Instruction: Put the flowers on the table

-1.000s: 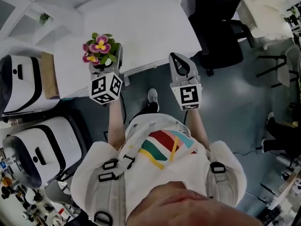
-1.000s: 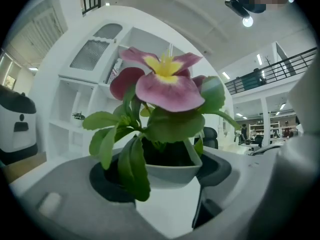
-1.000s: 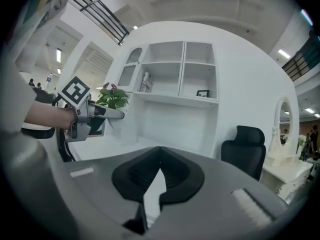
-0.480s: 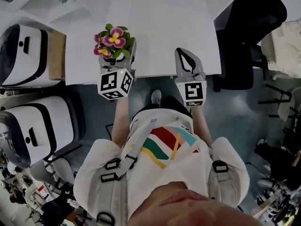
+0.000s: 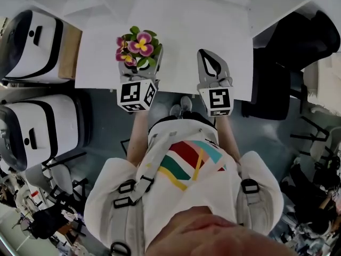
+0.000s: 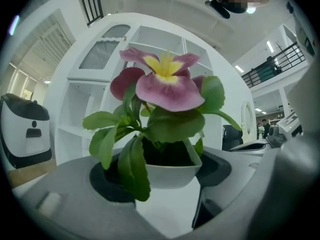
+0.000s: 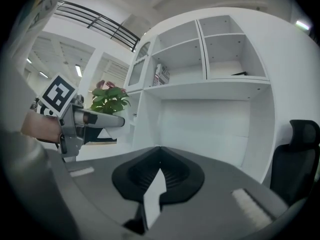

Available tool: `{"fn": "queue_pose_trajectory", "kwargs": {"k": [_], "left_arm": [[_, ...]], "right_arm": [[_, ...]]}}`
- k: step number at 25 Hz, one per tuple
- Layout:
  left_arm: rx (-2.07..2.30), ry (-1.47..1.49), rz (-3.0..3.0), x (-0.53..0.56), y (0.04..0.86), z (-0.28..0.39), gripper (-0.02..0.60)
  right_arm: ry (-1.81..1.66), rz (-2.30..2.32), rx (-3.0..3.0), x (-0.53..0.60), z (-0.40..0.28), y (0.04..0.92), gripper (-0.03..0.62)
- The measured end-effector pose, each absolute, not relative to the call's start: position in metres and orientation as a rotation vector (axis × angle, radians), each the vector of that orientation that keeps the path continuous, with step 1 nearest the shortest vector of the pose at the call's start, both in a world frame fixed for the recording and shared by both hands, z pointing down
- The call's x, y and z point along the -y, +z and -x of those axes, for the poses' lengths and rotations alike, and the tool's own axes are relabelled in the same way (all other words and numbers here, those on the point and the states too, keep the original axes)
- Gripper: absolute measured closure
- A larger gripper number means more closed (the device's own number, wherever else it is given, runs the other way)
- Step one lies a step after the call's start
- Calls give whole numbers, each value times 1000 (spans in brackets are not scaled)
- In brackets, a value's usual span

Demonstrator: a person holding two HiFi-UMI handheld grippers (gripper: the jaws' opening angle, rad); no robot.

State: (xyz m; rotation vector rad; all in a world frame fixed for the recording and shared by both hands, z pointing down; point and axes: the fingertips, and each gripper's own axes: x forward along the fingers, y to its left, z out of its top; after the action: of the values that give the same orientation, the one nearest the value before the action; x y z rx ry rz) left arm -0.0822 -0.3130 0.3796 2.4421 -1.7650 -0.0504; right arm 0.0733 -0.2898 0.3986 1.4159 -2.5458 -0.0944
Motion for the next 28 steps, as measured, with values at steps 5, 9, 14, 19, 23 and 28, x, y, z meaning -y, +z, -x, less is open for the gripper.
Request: {"fn": "queue_pose_trajectory", "kwargs": {"k": [5, 9, 14, 19, 23, 28], "left_arm": [[1794, -50, -2397, 329, 383, 60, 230], [1834, -41, -2375, 333, 381, 62, 230], [1867, -39, -2371, 339, 384, 72, 230], [1864, -50, -2374, 338, 384, 75, 230], [1844, -43, -2367, 348, 387, 89, 230], [1834, -17, -2343, 375, 399, 120, 229]], "right_arm": [[-80, -1366, 2594, 312, -89, 404, 593], [-43, -1329, 2626, 321, -86, 407, 594], [-66, -1301, 2652, 325, -77, 410, 594], [-87, -1317, 2650, 324, -73, 405, 594], [-97, -1325, 2648, 333, -55, 399, 594], [-79, -1303, 2638, 352, -18, 405, 593]]}}
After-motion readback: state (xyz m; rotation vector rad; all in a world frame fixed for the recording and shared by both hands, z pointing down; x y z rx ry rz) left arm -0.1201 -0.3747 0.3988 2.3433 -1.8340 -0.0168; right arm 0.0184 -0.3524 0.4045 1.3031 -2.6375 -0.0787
